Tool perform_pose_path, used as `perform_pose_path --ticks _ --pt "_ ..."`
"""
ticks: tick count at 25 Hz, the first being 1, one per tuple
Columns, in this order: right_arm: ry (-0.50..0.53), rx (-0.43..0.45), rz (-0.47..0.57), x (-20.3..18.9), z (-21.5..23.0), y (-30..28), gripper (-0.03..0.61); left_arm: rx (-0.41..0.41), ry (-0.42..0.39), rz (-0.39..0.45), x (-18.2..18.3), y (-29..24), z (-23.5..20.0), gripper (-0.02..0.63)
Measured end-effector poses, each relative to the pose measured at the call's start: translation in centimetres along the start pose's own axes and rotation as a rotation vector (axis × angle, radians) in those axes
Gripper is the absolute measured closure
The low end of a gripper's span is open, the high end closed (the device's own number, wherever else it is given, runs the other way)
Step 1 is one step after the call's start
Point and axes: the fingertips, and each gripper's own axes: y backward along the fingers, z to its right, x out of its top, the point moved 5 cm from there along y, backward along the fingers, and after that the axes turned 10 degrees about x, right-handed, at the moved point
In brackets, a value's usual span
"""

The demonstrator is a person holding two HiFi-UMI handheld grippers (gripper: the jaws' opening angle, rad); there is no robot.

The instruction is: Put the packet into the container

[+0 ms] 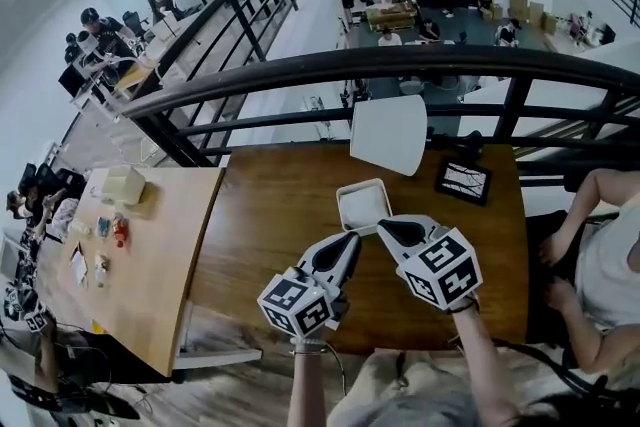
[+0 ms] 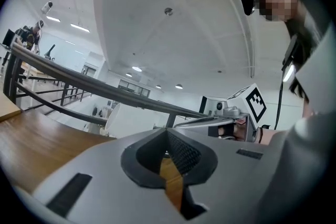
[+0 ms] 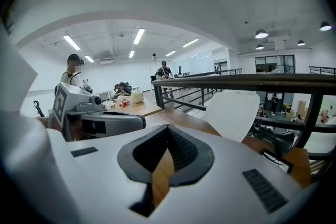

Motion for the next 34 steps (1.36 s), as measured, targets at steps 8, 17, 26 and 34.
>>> perform_pose_path --ticks 8,17,26,34 --pt "0.026 -0.006 0.083 1.1 -2.7 3.2 0.568 -0.043 -0.057 0.029 1.4 2.4 3.2 0.609" --pt "0.046 -0.007 0.143 1.8 -4.5 4.6 0.568 -0.05 -0.069 0.059 1.8 3.8 4.4 0.609" --pt "0.069 -0.028 0.161 2.1 -4.1 4.6 0.568 -0.055 -0.089 0.071 2.8 3.4 4.4 0.609" --pt "0.06 -0.035 0.165 2.1 -3.5 5.0 0.568 -0.06 -0.092 0.066 3.1 3.0 4.5 0.609"
